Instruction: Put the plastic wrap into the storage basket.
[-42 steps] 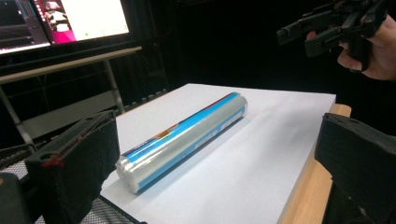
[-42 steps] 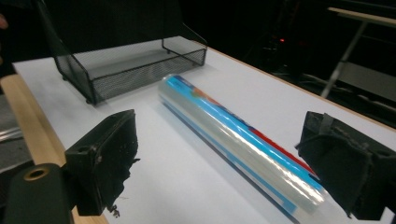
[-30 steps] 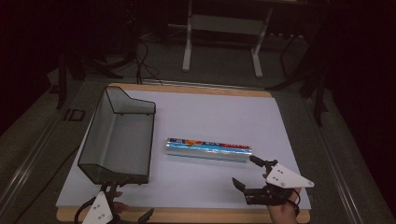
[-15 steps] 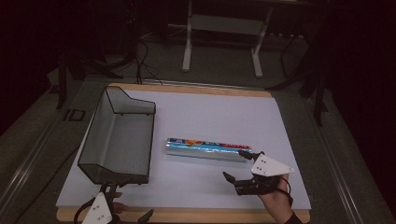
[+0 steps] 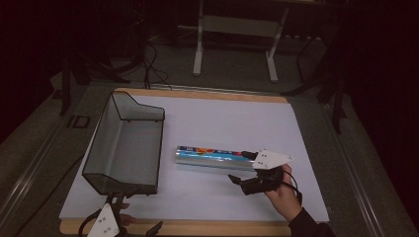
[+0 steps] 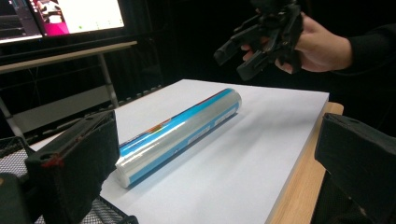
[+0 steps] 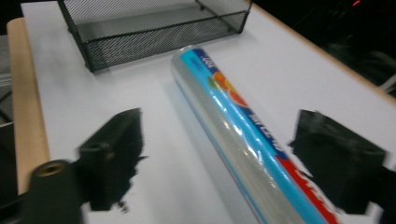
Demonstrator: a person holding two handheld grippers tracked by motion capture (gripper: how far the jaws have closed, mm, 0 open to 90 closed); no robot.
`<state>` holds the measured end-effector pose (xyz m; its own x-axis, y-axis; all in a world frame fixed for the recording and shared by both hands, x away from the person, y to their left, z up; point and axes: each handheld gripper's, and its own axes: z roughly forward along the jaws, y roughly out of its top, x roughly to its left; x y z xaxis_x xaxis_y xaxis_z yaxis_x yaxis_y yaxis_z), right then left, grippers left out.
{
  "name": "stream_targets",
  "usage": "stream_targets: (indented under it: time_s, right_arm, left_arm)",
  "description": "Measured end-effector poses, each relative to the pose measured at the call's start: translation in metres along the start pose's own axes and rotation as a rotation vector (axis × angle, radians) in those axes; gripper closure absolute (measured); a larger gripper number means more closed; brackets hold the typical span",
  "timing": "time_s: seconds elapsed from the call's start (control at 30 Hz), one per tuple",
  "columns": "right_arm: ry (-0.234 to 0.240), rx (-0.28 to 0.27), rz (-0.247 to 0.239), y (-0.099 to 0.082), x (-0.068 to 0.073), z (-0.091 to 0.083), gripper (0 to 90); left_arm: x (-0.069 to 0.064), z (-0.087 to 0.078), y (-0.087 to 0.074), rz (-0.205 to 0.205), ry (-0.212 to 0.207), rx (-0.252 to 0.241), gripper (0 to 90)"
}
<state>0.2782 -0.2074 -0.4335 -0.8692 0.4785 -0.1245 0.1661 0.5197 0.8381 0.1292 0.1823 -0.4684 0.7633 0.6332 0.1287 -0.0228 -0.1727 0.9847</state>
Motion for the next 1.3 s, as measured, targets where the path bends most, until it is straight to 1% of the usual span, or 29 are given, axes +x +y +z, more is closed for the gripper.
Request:
stream_targets:
  time_s: [0.03,0.07,0.13,0.2,0.23,0.27,0.3,0.37,0.43,0.5,0.57,0.6,0.63,0.7,0.77,0.87,0.9,0.93,0.97,1.03,1.07,1.1,1.17,1.2,1.23,1.27,1.3]
  right_arm:
    - [0.014,0.004,0.007,0.001,-0.002,0.002,13.7]
    - [0.048,0.022,0.027,0.003,-0.005,0.008,11.1]
    - [0.046,0.029,0.026,0.003,-0.005,0.011,11.0]
    - [0.050,0.051,0.022,0.005,-0.007,0.017,10.5]
    - [0.039,0.056,0.019,0.005,-0.007,0.019,10.5]
    - [0.086,0.068,0.029,0.006,-0.010,0.025,10.5]
    - [0.092,0.076,0.026,0.007,-0.012,0.028,10.4]
    - [0.101,0.103,-0.010,0.009,-0.014,0.035,10.5]
    - [0.128,0.137,-0.005,0.011,-0.017,0.041,10.8]
    - [0.144,0.156,-0.016,0.012,-0.019,0.048,10.8]
    - [0.150,0.168,-0.018,0.013,-0.020,0.053,10.8]
    - [0.150,0.168,-0.018,0.013,-0.020,0.053,10.8]
    - [0.162,0.171,-0.014,0.013,-0.021,0.056,10.8]
    - [0.165,0.191,-0.022,0.013,-0.025,0.063,10.7]
    - [0.155,0.207,-0.022,0.014,-0.026,0.067,10.2]
    - [0.146,0.215,-0.022,0.015,-0.027,0.070,10.3]
    - [0.095,0.248,-0.052,0.016,-0.027,0.076,9.8]
    - [0.096,0.263,-0.066,0.016,-0.027,0.078,9.6]
    - [0.113,0.278,-0.066,0.016,-0.028,0.081,9.6]
    - [0.108,0.304,-0.079,0.018,-0.030,0.087,9.5]
    - [0.120,0.320,-0.089,0.018,-0.030,0.089,9.6]
    - [0.108,0.331,-0.100,0.019,-0.030,0.091,9.6]
    - [0.117,0.361,-0.115,0.022,-0.032,0.096,9.6]
    - [0.107,0.376,-0.134,0.023,-0.033,0.098,9.6]
    - [0.123,0.394,-0.133,0.024,-0.034,0.101,9.6]
    - [0.118,0.405,-0.146,0.025,-0.034,0.103,9.6]
    - [0.126,0.425,-0.156,0.026,-0.035,0.105,9.7]
  left_arm:
    - [0.000,0.000,0.000,0.000,0.000,0.000,0.8]
    - [0.000,0.000,0.000,0.000,0.001,0.001,0.8]
    - [0.000,0.000,0.000,-0.002,0.000,0.001,0.8]
    - [0.000,0.000,0.000,-0.002,-0.001,0.003,0.8]
    - [0.000,0.000,0.000,-0.004,-0.003,0.004,0.8]
    - [0.000,0.000,0.000,-0.003,-0.004,0.006,0.8]
    - [0.000,0.000,0.000,-0.005,-0.005,0.007,0.8]
    - [0.000,0.000,0.000,-0.005,-0.005,0.008,0.8]
    - [-0.001,-0.001,0.000,-0.006,-0.005,0.008,0.8]
    - [-0.001,-0.001,-0.001,-0.006,-0.003,0.008,0.8]
    - [-0.001,-0.002,-0.001,-0.007,0.000,0.008,0.8]
    - [-0.001,-0.002,-0.001,-0.007,0.000,0.008,0.8]
    - [-0.001,-0.002,-0.001,-0.007,0.000,0.008,0.8]
    - [-0.001,-0.003,-0.001,-0.008,0.006,0.012,0.8]
    - [-0.002,-0.004,-0.001,-0.008,0.009,0.011,0.8]
    - [-0.002,-0.005,-0.001,-0.005,0.014,0.015,0.8]
    - [-0.002,-0.005,-0.001,-0.009,0.015,0.014,0.8]
    - [-0.002,-0.006,-0.002,-0.010,0.020,0.016,0.8]
    - [-0.002,-0.006,-0.002,-0.009,0.022,0.018,0.8]
    - [-0.003,-0.008,-0.002,-0.015,0.028,0.017,0.8]
    - [-0.003,-0.008,-0.002,-0.015,0.031,0.016,0.8]
    - [-0.003,-0.009,-0.002,-0.014,0.033,0.018,0.8]
    - [-0.004,-0.011,-0.003,-0.015,0.039,0.020,0.8]
    - [-0.005,-0.012,-0.003,-0.013,0.043,0.022,0.8]
    - [-0.005,-0.012,-0.003,-0.015,0.045,0.020,0.8]
    - [-0.006,-0.013,-0.003,-0.015,0.047,0.021,0.8]
    - [-0.006,-0.014,-0.003,-0.015,0.051,0.021,0.8]
